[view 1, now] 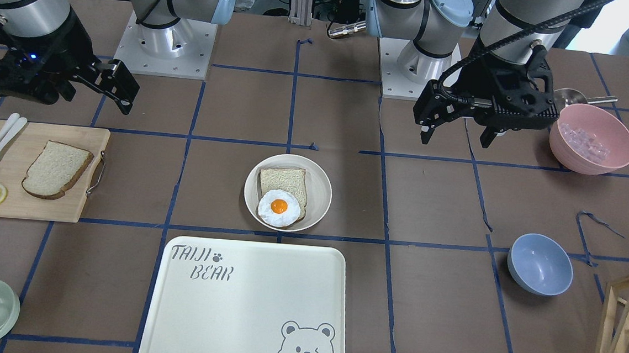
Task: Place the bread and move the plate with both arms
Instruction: 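Move the right gripper over the bread slice on the wooden board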
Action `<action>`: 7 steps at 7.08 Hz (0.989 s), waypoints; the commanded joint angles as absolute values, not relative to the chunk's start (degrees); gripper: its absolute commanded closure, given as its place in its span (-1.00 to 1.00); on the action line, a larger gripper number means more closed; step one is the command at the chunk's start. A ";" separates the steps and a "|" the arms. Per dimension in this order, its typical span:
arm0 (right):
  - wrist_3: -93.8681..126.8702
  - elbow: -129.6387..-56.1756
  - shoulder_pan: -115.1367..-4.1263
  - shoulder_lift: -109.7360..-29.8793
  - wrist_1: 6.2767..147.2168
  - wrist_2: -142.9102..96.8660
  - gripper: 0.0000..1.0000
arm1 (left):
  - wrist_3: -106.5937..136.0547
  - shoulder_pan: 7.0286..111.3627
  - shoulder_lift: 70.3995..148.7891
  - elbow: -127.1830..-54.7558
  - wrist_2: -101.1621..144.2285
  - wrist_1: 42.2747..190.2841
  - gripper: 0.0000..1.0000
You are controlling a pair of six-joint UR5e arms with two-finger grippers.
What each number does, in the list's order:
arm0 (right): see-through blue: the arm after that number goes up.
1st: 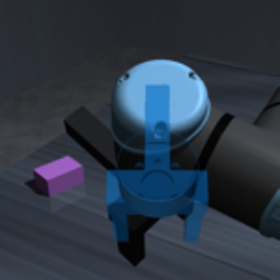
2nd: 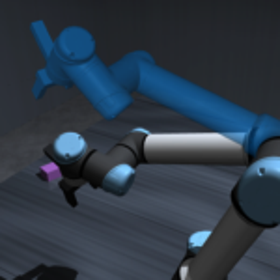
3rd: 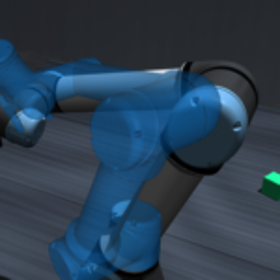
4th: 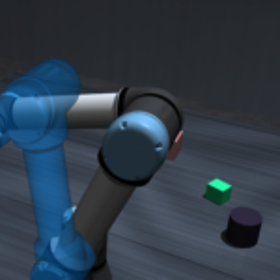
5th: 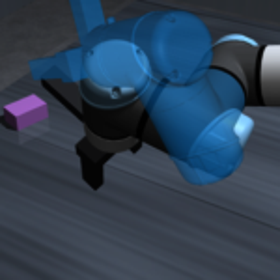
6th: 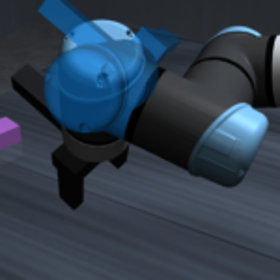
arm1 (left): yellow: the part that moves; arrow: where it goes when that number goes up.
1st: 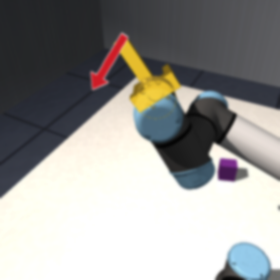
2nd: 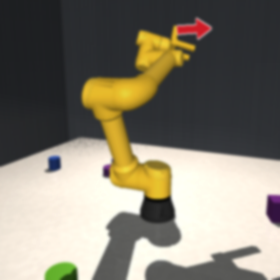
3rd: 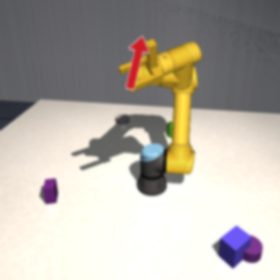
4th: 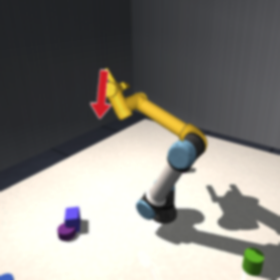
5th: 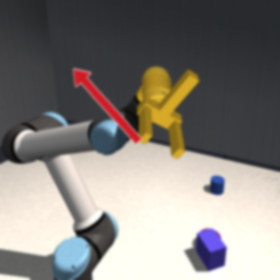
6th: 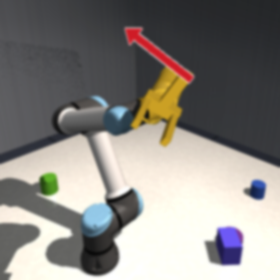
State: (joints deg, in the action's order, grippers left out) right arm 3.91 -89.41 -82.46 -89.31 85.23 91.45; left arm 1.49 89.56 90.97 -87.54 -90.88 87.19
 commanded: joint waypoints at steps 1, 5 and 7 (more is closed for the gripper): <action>3.17 -90.52 -73.18 -88.16 85.43 95.01 -1.00 | 1.49 89.56 90.97 -87.54 -90.88 87.19 -1.00; 3.60 -100.09 -68.65 -81.57 102.89 95.71 -0.93 | 1.49 89.56 90.97 -87.54 -90.88 87.19 -1.00; 6.58 -101.51 -67.86 -75.71 108.86 95.89 -0.93 | 1.49 89.56 91.05 -87.54 -90.88 87.19 -1.00</action>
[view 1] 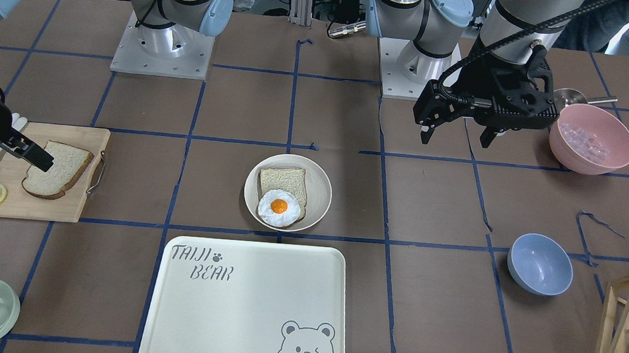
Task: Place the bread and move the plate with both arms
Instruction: 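Move the right gripper over the bread slice on the wooden board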
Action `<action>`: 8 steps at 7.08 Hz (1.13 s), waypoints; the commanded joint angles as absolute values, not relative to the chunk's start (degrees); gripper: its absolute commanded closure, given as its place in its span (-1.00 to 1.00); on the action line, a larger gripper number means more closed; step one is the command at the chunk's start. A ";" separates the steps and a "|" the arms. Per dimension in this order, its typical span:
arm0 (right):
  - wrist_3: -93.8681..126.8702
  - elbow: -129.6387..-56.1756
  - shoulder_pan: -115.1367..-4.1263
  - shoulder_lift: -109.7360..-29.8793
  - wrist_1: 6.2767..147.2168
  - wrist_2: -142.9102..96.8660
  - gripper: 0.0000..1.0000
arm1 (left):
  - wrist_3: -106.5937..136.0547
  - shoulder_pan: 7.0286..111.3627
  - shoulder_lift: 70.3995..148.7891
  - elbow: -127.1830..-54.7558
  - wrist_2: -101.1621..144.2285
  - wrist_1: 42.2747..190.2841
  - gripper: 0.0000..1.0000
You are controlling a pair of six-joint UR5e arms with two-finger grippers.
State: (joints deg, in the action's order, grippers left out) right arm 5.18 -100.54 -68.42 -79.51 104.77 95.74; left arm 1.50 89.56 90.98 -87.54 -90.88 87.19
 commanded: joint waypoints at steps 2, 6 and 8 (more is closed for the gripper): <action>10.52 -101.51 -66.97 -70.42 111.18 95.80 -0.94 | 1.49 89.56 90.97 -87.54 -90.88 87.19 -1.00; 10.81 -104.23 -66.53 -67.85 114.41 95.89 -0.61 | 1.49 89.56 90.97 -87.54 -90.88 87.19 -1.00; 10.81 -105.03 -66.53 -66.63 116.19 96.32 -0.60 | 1.49 89.56 90.97 -87.54 -90.88 87.19 -1.00</action>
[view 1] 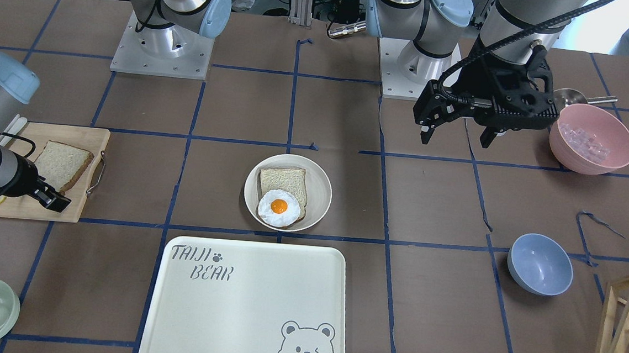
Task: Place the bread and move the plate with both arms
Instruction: 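Move the right gripper over the bread slice on the wooden board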
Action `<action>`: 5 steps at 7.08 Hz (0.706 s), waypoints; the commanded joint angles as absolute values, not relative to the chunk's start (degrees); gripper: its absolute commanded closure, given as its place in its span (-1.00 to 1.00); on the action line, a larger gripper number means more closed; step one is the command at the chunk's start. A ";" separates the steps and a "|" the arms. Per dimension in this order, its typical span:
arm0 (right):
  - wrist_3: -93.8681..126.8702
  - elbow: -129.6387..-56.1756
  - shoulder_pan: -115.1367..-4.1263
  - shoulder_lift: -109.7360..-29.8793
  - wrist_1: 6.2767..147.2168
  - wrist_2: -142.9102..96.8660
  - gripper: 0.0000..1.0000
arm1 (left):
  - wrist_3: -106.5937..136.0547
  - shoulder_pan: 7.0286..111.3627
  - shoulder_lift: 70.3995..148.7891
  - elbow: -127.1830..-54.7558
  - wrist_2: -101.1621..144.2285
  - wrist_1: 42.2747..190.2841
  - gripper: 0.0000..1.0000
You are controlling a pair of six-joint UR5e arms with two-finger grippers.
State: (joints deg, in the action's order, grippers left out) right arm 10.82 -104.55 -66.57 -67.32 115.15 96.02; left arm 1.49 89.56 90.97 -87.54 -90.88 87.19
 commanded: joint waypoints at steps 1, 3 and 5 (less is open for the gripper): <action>10.81 -105.03 -66.45 -66.62 116.19 97.02 -0.57 | 1.49 89.56 90.97 -87.54 -90.88 87.19 -1.00; 10.98 -105.55 -66.01 -66.53 115.93 97.91 -0.06 | 1.49 89.56 90.97 -87.54 -90.88 87.27 -1.00; 11.07 -105.56 -66.01 -66.62 115.58 97.56 0.89 | 1.41 89.56 90.97 -87.54 -90.79 87.19 -1.00</action>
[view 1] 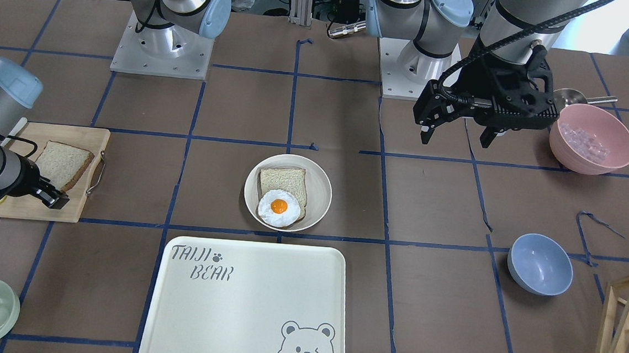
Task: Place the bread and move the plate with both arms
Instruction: 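Lower the right gripper and pinch the bread slice's crust edge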
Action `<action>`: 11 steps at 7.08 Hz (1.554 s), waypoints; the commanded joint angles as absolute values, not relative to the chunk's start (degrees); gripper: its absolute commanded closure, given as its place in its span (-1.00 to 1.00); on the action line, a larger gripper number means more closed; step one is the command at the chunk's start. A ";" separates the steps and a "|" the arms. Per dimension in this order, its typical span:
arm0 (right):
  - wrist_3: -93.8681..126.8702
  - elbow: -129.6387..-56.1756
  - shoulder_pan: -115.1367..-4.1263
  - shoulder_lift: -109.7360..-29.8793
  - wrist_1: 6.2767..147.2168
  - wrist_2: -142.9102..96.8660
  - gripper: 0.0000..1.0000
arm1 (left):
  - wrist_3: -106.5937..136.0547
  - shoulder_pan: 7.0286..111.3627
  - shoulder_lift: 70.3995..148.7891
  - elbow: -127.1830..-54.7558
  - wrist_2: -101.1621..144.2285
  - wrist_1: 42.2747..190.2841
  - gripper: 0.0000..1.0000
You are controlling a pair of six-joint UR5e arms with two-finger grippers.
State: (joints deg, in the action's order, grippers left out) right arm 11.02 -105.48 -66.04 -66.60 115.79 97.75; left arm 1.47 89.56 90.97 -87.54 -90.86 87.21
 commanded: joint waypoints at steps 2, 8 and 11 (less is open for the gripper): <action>10.99 -105.47 -66.01 -66.80 115.23 97.56 1.00 | 1.41 89.56 90.97 -87.54 -90.88 87.19 -1.00; 10.99 -104.59 -66.01 -69.61 109.51 97.56 1.00 | 1.41 89.56 90.97 -87.54 -90.88 87.19 -1.00; 11.07 -98.99 -66.09 -69.96 101.64 96.95 1.00 | 1.41 89.56 90.97 -87.54 -90.88 87.19 -1.00</action>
State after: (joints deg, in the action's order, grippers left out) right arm 11.00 -101.82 -66.02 -69.71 105.94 97.27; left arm 1.41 89.56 90.97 -87.54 -90.88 87.19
